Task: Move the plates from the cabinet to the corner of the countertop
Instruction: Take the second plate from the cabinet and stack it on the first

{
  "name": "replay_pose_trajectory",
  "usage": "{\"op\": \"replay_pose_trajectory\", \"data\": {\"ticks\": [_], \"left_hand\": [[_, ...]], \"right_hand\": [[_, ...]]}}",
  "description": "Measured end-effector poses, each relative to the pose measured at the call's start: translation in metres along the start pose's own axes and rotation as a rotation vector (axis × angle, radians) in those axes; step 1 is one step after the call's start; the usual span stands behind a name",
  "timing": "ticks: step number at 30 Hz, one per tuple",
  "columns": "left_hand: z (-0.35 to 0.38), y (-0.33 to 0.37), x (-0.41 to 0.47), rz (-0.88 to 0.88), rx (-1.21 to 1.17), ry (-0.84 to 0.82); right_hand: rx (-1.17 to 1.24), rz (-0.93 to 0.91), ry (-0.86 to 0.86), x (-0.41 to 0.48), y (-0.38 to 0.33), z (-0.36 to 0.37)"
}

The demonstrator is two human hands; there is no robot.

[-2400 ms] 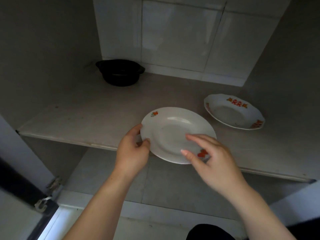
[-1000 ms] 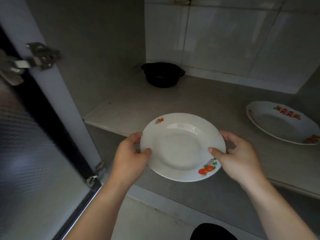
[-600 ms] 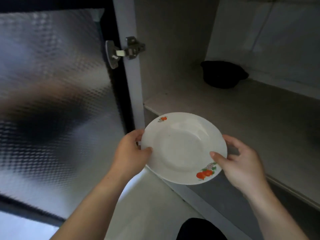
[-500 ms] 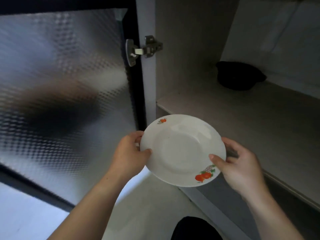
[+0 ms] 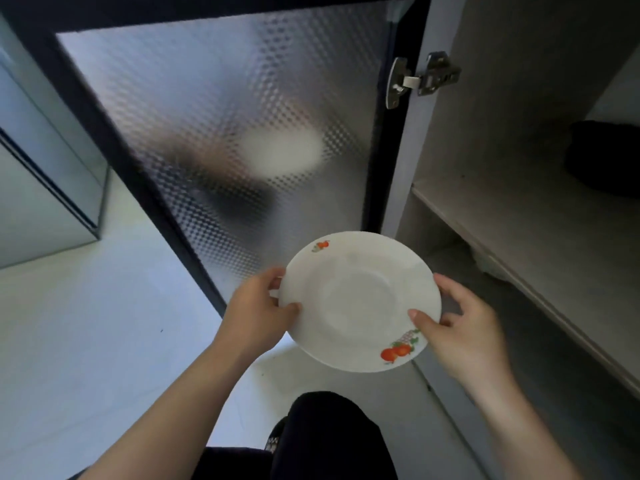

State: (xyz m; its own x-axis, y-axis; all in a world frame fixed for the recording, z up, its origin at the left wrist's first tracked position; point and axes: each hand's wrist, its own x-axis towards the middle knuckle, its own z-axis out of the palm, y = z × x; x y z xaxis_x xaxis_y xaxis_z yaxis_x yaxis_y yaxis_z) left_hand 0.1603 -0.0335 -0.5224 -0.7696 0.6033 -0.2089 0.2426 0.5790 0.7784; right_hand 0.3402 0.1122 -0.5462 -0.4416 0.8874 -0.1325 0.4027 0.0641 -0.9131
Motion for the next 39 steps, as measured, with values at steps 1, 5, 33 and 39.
{"op": "replay_pose_trajectory", "data": {"ticks": [1, 5, 33, 39], "left_hand": [[-0.006, -0.004, -0.007, -0.007, 0.011, 0.031], [-0.036, -0.021, -0.041, -0.064, 0.027, 0.139], [-0.206, -0.154, -0.102, -0.426, -0.272, 0.684], [-0.283, -0.138, -0.109, -0.495, -0.297, 0.721]], "right_hand": [[0.006, -0.018, -0.022, -0.004, -0.002, 0.005], [0.039, -0.056, -0.153, -0.023, -0.009, 0.026], [0.0, -0.194, -0.661, -0.086, -0.108, 0.24], [-0.036, -0.139, -0.726, -0.105, -0.185, 0.273]]}}
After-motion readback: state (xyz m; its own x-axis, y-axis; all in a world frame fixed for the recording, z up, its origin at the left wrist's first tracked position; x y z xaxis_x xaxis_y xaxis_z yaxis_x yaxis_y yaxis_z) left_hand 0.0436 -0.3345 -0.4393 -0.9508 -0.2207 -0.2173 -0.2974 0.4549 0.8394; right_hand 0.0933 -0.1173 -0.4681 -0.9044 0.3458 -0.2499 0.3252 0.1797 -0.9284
